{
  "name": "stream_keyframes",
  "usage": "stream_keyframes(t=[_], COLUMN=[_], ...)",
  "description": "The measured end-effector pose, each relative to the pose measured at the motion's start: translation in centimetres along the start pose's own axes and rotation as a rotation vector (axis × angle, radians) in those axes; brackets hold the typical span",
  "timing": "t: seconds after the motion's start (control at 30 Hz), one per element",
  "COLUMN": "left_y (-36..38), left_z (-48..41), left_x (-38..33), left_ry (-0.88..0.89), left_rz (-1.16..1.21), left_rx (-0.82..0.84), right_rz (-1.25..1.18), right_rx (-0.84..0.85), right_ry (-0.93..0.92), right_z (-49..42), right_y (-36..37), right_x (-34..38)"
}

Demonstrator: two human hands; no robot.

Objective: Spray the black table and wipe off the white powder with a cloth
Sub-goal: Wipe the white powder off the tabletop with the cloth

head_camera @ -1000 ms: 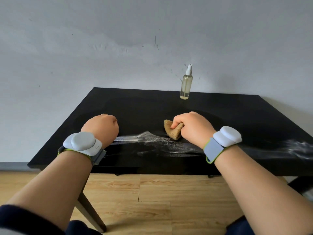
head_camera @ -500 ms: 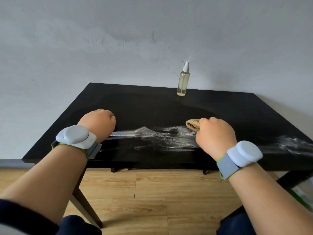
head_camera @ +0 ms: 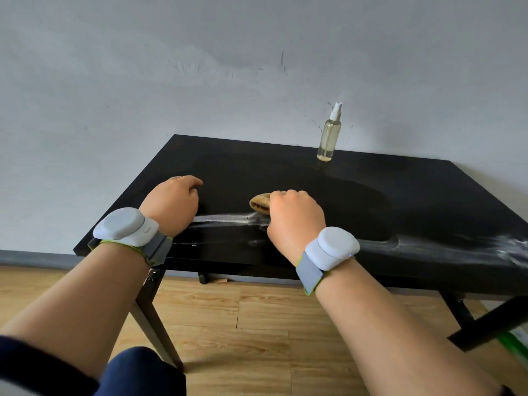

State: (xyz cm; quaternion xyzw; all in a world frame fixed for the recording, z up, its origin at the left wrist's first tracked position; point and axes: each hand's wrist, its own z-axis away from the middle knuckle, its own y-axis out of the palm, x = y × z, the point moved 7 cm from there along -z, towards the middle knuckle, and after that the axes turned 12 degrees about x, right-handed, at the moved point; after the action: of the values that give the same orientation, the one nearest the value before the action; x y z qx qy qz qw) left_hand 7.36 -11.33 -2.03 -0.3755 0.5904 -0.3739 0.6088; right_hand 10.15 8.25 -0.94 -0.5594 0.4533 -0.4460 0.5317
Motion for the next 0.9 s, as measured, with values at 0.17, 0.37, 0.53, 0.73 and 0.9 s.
stream_keyframes(t=[0.17, 0.37, 0.53, 0.73, 0.9], left_y=[0.3, 0.0, 0.1, -0.1, -0.6], left_z=[0.6, 1.3, 1.3, 1.2, 1.9], left_x=[0.7, 1.7, 2.6, 3.3, 4.1], left_ry=[-0.032, -0.060, -0.071, -0.074, -0.078], left_rz=[-0.002, -0.015, -0.009, 0.015, 0.005], left_rx=[0.027, -0.012, -0.016, -0.038, -0.064], right_rz=[-0.137, -0.262, -0.098, -0.145, -0.223], right_rx=[0.021, -0.016, 0.104, 0.048, 0.039], right_ry=[-0.130, 0.060, 0.103, -0.073, -0.205], right_z=[-0.2, -1.8, -2.0, -0.8, -0.3], right_y=[0.2, -1.6, -0.9, -0.2, 0.2], right_x=[2.8, -2.9, -2.7, 4.1, 7.9])
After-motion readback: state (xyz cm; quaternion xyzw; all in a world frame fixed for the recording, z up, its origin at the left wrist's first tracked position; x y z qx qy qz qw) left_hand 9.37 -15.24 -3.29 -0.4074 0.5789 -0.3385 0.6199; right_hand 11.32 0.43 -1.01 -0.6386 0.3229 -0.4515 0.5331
